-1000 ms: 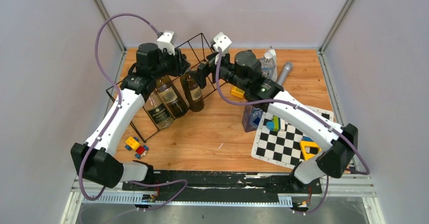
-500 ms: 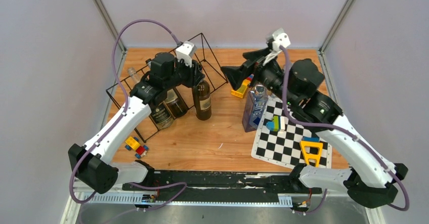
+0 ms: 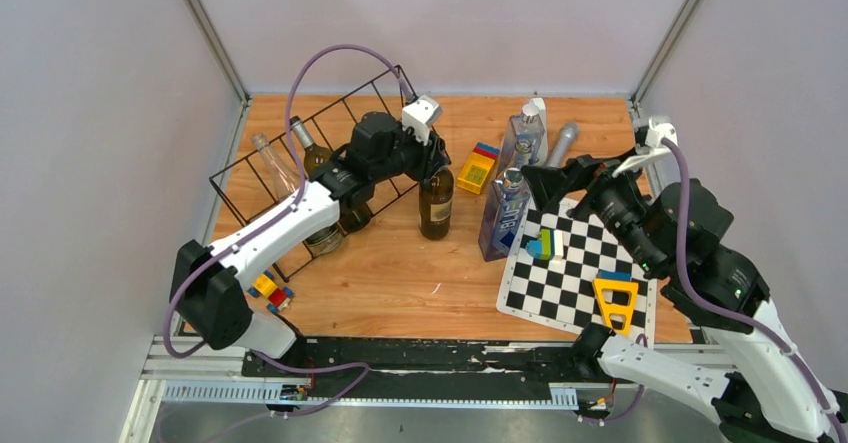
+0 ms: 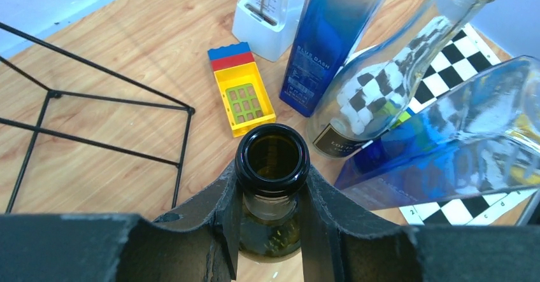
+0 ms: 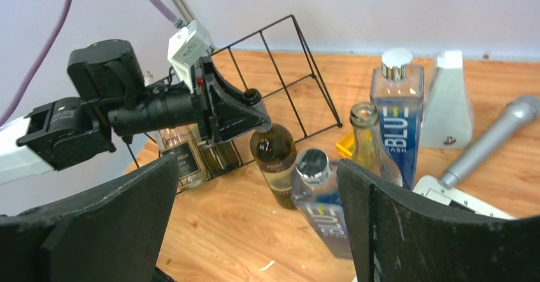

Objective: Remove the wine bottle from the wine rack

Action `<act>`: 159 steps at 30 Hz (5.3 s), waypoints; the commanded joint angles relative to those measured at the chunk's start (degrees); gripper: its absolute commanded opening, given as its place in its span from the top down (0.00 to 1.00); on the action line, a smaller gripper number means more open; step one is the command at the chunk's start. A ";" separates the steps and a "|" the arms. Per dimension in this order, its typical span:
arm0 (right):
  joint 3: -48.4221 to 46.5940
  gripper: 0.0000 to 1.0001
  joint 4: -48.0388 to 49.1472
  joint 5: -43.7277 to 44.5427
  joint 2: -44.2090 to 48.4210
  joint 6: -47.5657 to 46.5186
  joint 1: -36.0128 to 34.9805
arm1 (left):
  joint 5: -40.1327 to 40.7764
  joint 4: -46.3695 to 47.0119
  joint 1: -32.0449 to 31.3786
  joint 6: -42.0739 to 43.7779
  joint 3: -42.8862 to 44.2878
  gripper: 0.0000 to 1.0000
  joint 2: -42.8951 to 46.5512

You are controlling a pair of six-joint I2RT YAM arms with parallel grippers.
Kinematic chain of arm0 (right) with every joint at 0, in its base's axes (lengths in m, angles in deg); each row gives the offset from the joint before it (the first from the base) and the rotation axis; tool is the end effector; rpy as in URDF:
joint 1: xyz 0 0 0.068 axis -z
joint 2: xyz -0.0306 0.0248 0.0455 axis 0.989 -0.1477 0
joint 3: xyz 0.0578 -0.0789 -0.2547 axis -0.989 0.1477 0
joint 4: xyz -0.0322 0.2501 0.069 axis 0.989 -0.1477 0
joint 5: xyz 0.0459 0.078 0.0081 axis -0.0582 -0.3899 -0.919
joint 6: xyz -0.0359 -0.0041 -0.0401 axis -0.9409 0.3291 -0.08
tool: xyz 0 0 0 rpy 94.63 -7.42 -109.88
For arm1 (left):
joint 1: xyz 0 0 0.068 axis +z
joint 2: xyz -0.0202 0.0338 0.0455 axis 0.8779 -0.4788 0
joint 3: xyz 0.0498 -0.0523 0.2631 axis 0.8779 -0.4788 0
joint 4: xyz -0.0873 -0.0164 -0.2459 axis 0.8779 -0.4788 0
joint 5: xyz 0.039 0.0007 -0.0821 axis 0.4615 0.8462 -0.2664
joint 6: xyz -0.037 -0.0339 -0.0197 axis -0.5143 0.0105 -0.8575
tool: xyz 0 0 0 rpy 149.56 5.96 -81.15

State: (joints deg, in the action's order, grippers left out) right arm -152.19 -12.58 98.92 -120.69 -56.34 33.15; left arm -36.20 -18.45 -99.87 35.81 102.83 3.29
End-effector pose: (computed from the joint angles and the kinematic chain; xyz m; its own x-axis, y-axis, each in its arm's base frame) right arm 0.0853 0.0771 0.4808 -0.1936 0.2249 -0.9550 -0.4266 0.8572 0.2884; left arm 0.2616 -0.2150 0.3558 -0.3267 0.1054 -0.9392 0.6968 0.6983 -0.1640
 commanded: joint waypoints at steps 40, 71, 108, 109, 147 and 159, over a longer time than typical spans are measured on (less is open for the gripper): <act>2.45 0.08 -11.35 3.42 9.05 6.62 -0.25 | 0.30 29.39 -5.09 -1.80 13.01 1.00 -22.60; 3.46 0.08 -11.47 1.37 9.39 6.37 -0.25 | 1.57 24.34 -5.87 10.12 4.33 1.00 -14.85; 4.56 0.08 -13.88 1.01 9.93 7.56 -0.27 | -4.24 30.39 2.99 2.58 25.27 1.00 -29.69; 4.52 0.08 -13.97 0.86 9.99 7.60 -0.25 | -4.32 29.83 3.04 2.56 25.72 1.00 -30.02; 4.72 0.09 -14.29 -0.68 10.26 8.63 -0.26 | -11.53 39.00 -2.03 -6.13 14.17 0.82 -25.59; 4.81 0.09 -13.98 -0.99 11.48 8.38 -0.27 | -10.94 36.77 -2.04 -4.80 13.55 0.42 -24.94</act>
State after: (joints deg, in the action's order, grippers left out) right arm -146.51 -27.57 98.13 -110.14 -48.32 33.15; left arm -46.61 14.93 -101.53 31.57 115.53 -23.77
